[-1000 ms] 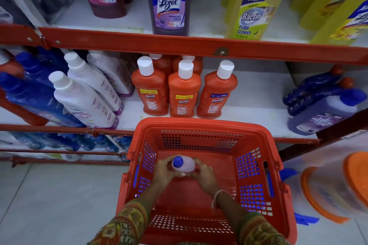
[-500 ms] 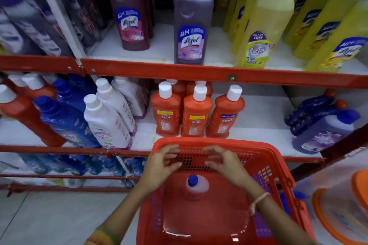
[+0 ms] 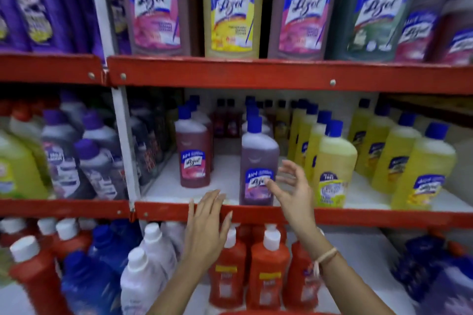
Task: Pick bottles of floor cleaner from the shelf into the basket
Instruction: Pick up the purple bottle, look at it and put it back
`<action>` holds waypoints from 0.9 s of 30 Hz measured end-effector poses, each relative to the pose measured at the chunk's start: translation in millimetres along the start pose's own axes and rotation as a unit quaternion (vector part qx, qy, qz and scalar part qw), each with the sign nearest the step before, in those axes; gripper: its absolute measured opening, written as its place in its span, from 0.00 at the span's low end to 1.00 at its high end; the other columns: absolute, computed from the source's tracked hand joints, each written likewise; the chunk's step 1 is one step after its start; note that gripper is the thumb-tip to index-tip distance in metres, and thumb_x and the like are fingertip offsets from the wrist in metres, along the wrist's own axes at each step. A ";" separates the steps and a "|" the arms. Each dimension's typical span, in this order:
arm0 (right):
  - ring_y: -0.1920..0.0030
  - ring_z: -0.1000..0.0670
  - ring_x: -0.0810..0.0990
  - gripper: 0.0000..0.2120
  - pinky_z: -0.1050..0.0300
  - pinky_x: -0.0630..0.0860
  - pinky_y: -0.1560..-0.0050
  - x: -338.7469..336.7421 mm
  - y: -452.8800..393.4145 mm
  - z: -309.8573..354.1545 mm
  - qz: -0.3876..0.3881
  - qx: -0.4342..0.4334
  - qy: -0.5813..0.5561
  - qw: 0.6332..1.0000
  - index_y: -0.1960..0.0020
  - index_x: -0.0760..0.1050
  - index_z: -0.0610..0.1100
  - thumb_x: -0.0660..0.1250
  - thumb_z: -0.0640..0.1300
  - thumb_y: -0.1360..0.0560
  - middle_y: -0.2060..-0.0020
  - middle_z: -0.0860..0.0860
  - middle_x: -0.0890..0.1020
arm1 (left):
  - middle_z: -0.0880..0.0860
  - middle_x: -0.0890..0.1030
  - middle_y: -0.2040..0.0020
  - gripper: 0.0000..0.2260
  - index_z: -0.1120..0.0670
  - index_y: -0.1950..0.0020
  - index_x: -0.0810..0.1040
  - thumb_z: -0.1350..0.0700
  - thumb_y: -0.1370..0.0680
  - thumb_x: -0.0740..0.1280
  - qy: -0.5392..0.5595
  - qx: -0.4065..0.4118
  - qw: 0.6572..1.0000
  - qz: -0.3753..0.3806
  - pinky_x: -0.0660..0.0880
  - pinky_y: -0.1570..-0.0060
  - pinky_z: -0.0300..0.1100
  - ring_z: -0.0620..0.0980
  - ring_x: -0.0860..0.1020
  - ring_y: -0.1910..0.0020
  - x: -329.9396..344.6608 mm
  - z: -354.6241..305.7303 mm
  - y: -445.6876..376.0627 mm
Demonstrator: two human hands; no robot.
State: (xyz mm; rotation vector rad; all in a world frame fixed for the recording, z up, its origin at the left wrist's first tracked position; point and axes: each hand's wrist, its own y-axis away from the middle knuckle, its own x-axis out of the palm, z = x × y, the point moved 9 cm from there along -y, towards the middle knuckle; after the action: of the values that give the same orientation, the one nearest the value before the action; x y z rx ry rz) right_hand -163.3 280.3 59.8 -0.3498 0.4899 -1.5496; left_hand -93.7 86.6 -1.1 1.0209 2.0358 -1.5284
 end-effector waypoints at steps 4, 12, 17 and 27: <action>0.47 0.55 0.79 0.39 0.63 0.80 0.48 26.4 -32.6 -17.7 0.084 0.066 -0.014 0.994 0.34 0.65 0.44 0.80 0.40 0.39 0.44 0.51 0.78 | 0.54 0.77 0.36 0.29 0.54 0.34 0.71 0.38 0.21 0.42 -0.074 -0.030 0.994 0.080 0.44 0.31 0.50 0.53 0.72 0.35 23.1 17.2 -8.7; 0.56 0.50 0.84 0.25 0.55 0.83 0.59 38.6 -25.9 -24.7 0.064 0.049 -0.014 0.997 0.52 0.74 0.55 0.82 0.44 0.42 0.53 0.47 0.84 | 0.53 0.77 0.36 0.27 0.49 0.31 0.67 0.36 0.22 0.45 -0.110 -0.001 0.988 0.107 0.43 0.31 0.50 0.52 0.72 0.35 27.0 23.9 -9.2; 0.50 0.49 0.72 0.28 0.50 0.76 0.54 27.1 -4.1 38.9 -0.073 -0.157 0.220 0.960 0.38 0.70 0.50 0.77 0.53 0.34 0.51 0.49 0.75 | 0.53 0.77 0.37 0.27 0.49 0.31 0.66 0.36 0.22 0.47 -0.119 0.013 0.988 0.100 0.43 0.31 0.51 0.52 0.72 0.35 25.0 22.4 -9.8; 0.53 0.46 0.70 0.28 0.51 0.76 0.63 4.4 56.7 115.0 -0.214 -0.229 0.362 0.878 0.36 0.71 0.46 0.75 0.49 0.33 0.53 0.45 0.76 | 0.53 0.80 0.43 0.30 0.52 0.33 0.70 0.35 0.23 0.43 -0.130 0.033 0.984 0.115 0.46 0.32 0.52 0.52 0.76 0.41 17.4 17.8 -5.6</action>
State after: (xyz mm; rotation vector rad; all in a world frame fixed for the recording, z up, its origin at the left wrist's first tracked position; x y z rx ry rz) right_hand -56.4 265.7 129.2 -0.2309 1.4625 -1.9746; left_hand -111.2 74.6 -15.2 0.9839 1.6398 -1.5262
